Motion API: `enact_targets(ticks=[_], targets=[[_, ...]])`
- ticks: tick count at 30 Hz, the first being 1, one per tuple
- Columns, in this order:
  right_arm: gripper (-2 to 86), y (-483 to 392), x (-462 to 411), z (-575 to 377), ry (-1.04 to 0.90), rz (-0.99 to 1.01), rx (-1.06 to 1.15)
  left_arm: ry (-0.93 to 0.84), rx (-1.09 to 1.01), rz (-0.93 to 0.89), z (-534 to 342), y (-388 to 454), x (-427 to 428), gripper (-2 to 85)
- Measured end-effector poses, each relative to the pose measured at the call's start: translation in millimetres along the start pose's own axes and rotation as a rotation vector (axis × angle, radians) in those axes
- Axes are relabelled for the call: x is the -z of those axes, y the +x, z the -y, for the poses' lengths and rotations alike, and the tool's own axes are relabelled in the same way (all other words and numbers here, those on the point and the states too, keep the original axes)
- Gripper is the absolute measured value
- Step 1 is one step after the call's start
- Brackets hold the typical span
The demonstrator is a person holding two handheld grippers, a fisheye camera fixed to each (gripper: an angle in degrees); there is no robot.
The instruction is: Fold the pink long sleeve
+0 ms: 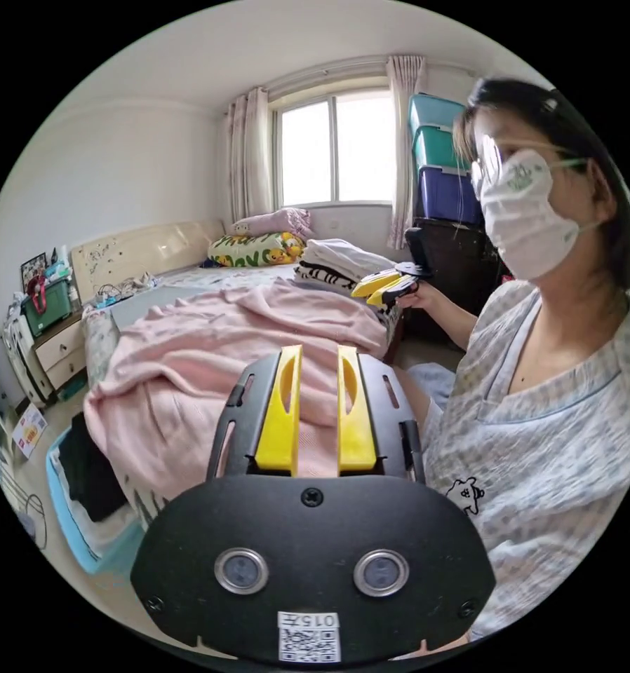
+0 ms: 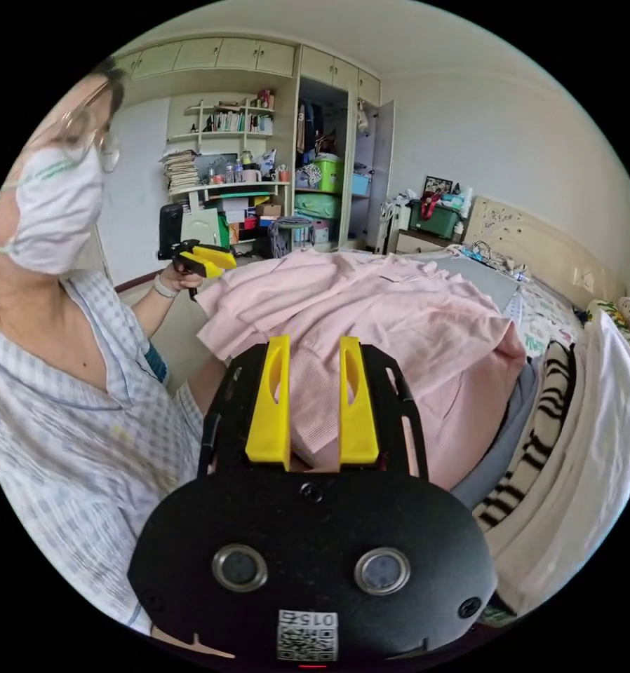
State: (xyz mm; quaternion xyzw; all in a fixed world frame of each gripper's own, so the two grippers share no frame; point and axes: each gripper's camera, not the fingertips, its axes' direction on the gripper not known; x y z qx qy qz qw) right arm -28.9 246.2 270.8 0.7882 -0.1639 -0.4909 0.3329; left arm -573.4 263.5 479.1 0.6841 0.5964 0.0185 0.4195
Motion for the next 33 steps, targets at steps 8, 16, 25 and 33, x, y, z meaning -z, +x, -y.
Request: enact_targets(ticks=[8,16,25,33], targets=[[12.4,-92,-32,-44,-0.01,-0.295,0.079,0.024,0.011,0.255,-24,146,-18,12.8],[8.3,-116,-85,-50,-0.091,-0.635,0.165,-0.082,-0.133,0.538,-2,250,-55,14.5],[3.6,-118,-75,-50,-0.039,-0.686,0.151,-0.216,-0.334,0.912,5,313,-106,12.4],[-0.1,-89,-39,-44,0.075,-0.534,-0.03,0.004,-0.065,0.584,12,272,9,2.0]])
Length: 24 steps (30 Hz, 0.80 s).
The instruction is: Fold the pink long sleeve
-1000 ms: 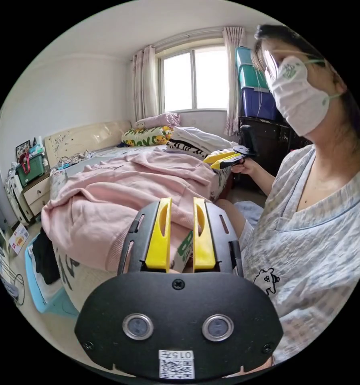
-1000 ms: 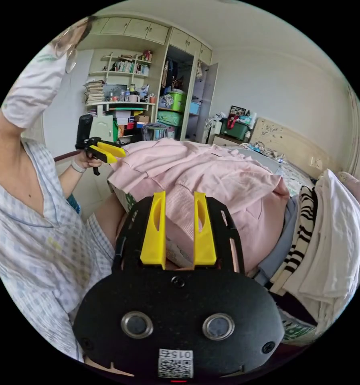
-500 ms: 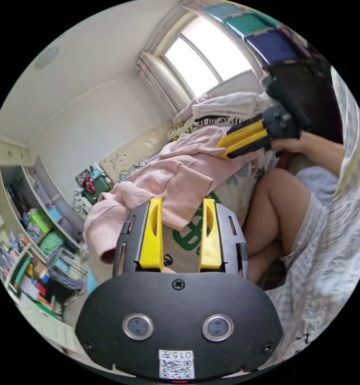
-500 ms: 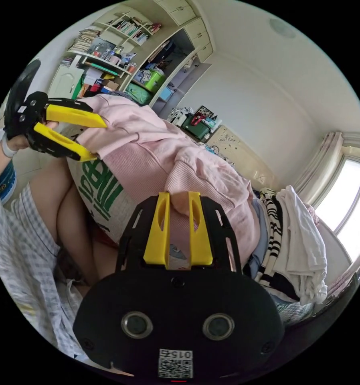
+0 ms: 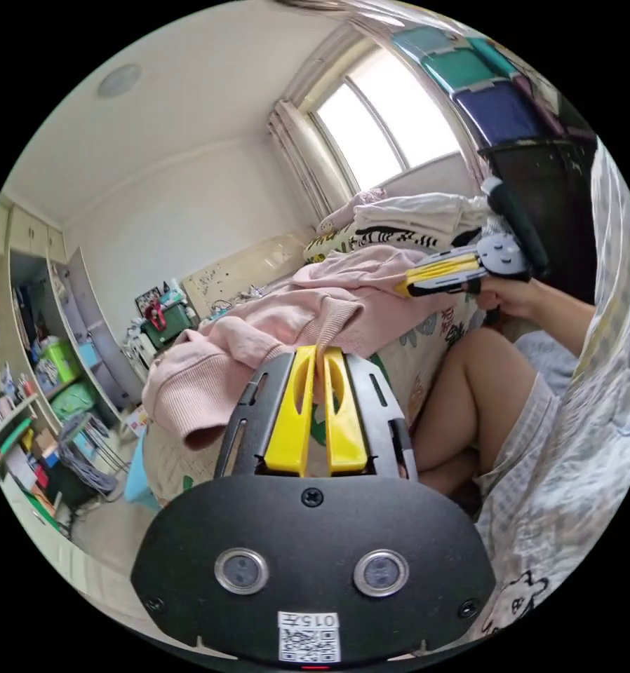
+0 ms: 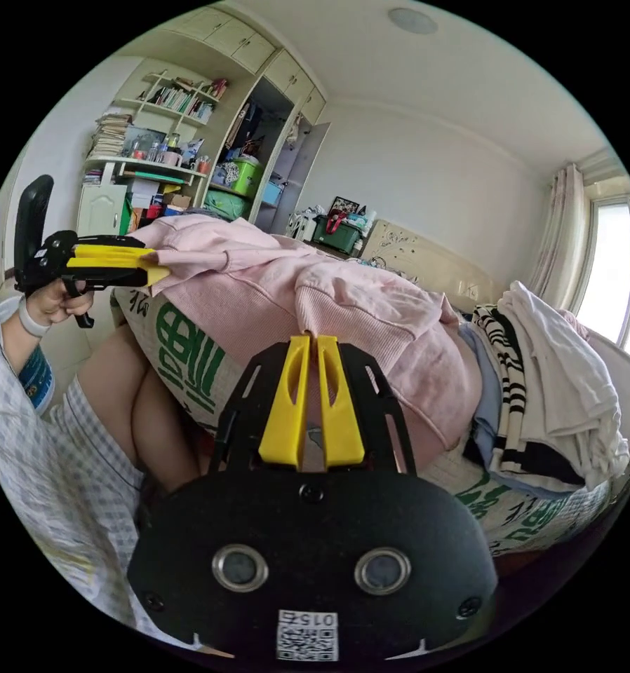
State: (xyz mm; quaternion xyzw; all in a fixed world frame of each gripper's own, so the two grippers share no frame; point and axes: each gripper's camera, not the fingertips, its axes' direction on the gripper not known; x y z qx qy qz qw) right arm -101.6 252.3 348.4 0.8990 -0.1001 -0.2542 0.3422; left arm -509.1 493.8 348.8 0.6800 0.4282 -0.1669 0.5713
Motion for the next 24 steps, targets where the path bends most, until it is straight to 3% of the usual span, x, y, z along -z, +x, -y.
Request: enact_targets(ticks=[6,9,12,14,17,20,24], targets=[[-0.5,31,15,28,-0.027,0.088,0.097,0.047,0.009,-0.1,-3,-41,19,1.2],[-0.5,116,49,82,0.031,0.1,0.041,0.092,-0.061,-0.094,24,-112,44,1.2],[0.1,279,102,164,0.136,-0.206,-0.206,0.165,0.103,0.115,69,-289,87,1.5],[1.5,428,136,206,0.208,-0.502,-0.596,0.232,0.427,0.418,77,-457,117,2.1],[5.6,516,148,200,0.043,-0.628,-0.852,0.165,0.718,0.653,32,-572,135,4.4],[7.2,475,164,165,0.175,-0.434,-0.67,0.267,0.746,0.479,-47,-540,157,6.4],[8.3,394,156,101,0.123,-0.157,-0.485,0.194,0.67,0.139,-125,-434,129,7.2]])
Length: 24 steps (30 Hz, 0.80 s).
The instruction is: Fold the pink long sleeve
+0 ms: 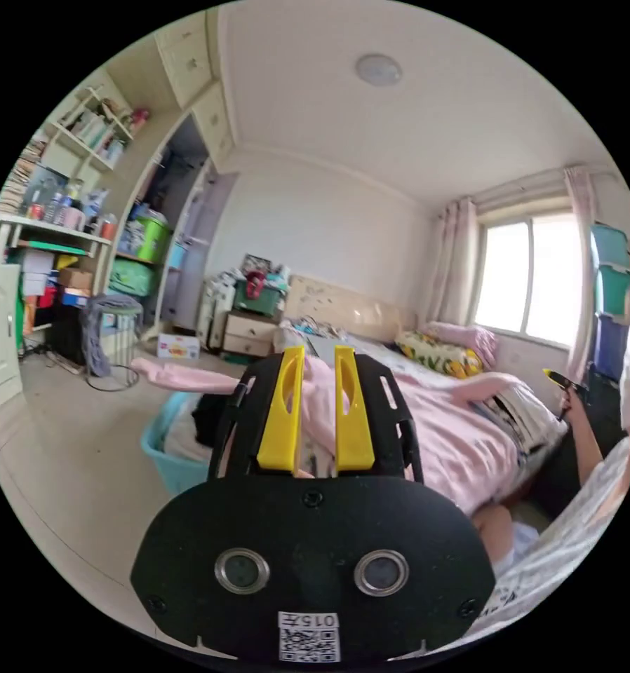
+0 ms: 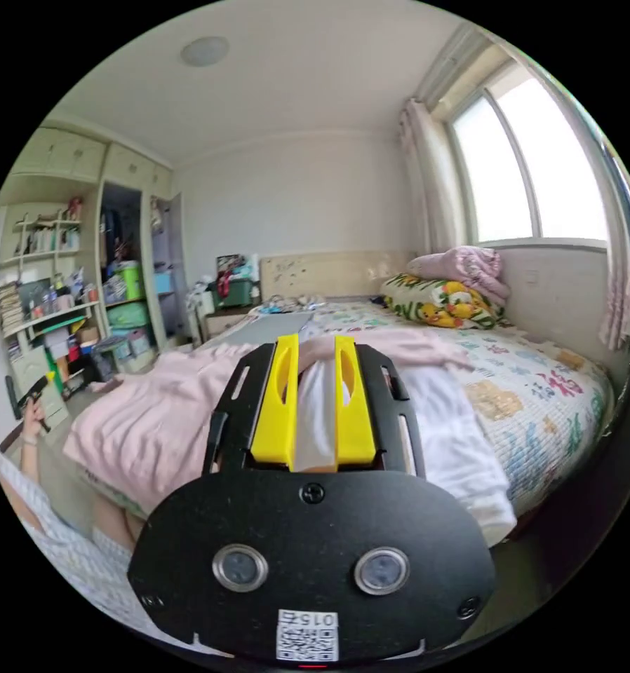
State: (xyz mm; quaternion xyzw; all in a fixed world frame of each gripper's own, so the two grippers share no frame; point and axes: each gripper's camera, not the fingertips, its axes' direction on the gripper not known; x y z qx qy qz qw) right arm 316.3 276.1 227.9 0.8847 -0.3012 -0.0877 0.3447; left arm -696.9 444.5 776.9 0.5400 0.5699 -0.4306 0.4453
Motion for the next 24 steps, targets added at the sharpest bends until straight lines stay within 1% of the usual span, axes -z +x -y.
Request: enact_targets(ticks=[2,4,5,8,9,11,13,15,17,19,21,23,24], targets=[[8.9,-16,5,-59,-0.073,0.175,0.012,-0.113,0.041,-0.108,-77,15,-19,8.2],[10.1,-19,8,-95,-0.101,0.26,-0.042,-0.202,0.092,-0.186,-117,17,-37,9.8],[11.1,-17,7,-116,-0.115,0.285,-0.099,-0.251,0.126,-0.212,-137,18,-47,10.6],[13.9,-6,-3,-154,-0.175,0.305,-0.233,-0.253,0.169,-0.224,-167,20,-51,11.0],[14.3,-4,-5,-159,-0.186,0.306,-0.251,-0.243,0.18,-0.229,-170,20,-50,10.9],[16.1,2,-2,-170,-0.114,0.318,-0.326,-0.243,0.219,-0.281,-176,16,-47,11.0],[17.1,4,1,-169,-0.088,0.345,-0.373,-0.259,0.229,-0.324,-175,16,-45,11.5],[17.5,2,2,-168,-0.108,0.362,-0.388,-0.255,0.205,-0.356,-173,21,-36,12.1],[17.6,-4,2,-171,-0.149,0.342,-0.376,-0.234,0.18,-0.344,-174,27,-24,12.7],[17.3,-8,-2,-174,-0.19,0.314,-0.364,-0.256,0.192,-0.331,-177,27,-31,12.5],[16.4,-12,-8,-174,-0.214,0.353,-0.364,-0.302,0.179,-0.363,-180,34,-45,11.5],[11.7,-18,-18,-169,-0.234,0.434,-0.343,-0.312,0.141,-0.355,-181,50,-55,8.1],[10.1,-19,-20,-168,-0.248,0.438,-0.344,-0.305,0.129,-0.348,-181,53,-55,6.8]])
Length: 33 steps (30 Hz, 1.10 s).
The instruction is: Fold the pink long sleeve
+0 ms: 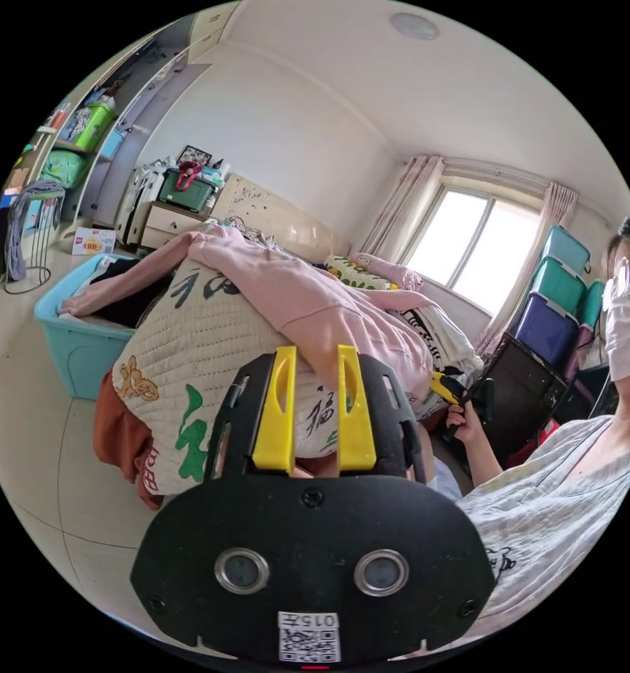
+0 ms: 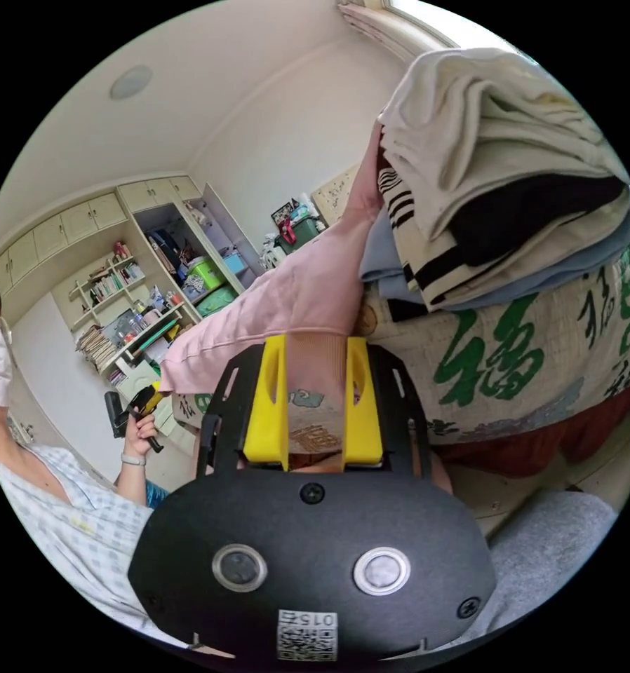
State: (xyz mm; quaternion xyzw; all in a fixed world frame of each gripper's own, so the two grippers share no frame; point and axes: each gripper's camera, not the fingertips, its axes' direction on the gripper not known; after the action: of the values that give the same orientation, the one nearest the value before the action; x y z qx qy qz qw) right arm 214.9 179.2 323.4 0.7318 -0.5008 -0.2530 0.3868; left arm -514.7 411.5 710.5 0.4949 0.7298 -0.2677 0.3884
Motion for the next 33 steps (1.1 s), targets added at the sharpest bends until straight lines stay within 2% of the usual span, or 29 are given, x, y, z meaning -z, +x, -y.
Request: enact_targets(ticks=[2,5,9,15,17,21,27,33], targets=[[3.5,-8,9,3,0.012,-0.05,0.004,0.028,-0.021,0.03,1,12,5,3.0],[2.0,-20,42,1,0.075,-0.049,0.041,0.111,-0.041,0.037,1,23,38,1.6],[1.0,-30,61,1,0.076,-0.029,0.046,0.134,-0.047,0.093,0,40,62,1.0],[0.9,-39,17,-3,-0.034,-0.244,0.121,0.051,-0.033,0.194,-6,47,32,0.7],[0.9,-30,-4,-7,-0.023,-0.265,0.095,0.012,-0.081,0.292,-11,61,7,0.8],[1.1,-32,-16,-4,0.02,-0.291,0.064,0.004,-0.126,0.368,-3,92,-2,0.9],[2.2,-66,-19,-2,0.016,-0.493,0.217,-0.02,-0.185,0.441,10,138,-8,1.3],[5.6,-35,23,13,0.015,-0.318,0.116,-0.034,-0.129,0.404,26,164,2,1.9]])
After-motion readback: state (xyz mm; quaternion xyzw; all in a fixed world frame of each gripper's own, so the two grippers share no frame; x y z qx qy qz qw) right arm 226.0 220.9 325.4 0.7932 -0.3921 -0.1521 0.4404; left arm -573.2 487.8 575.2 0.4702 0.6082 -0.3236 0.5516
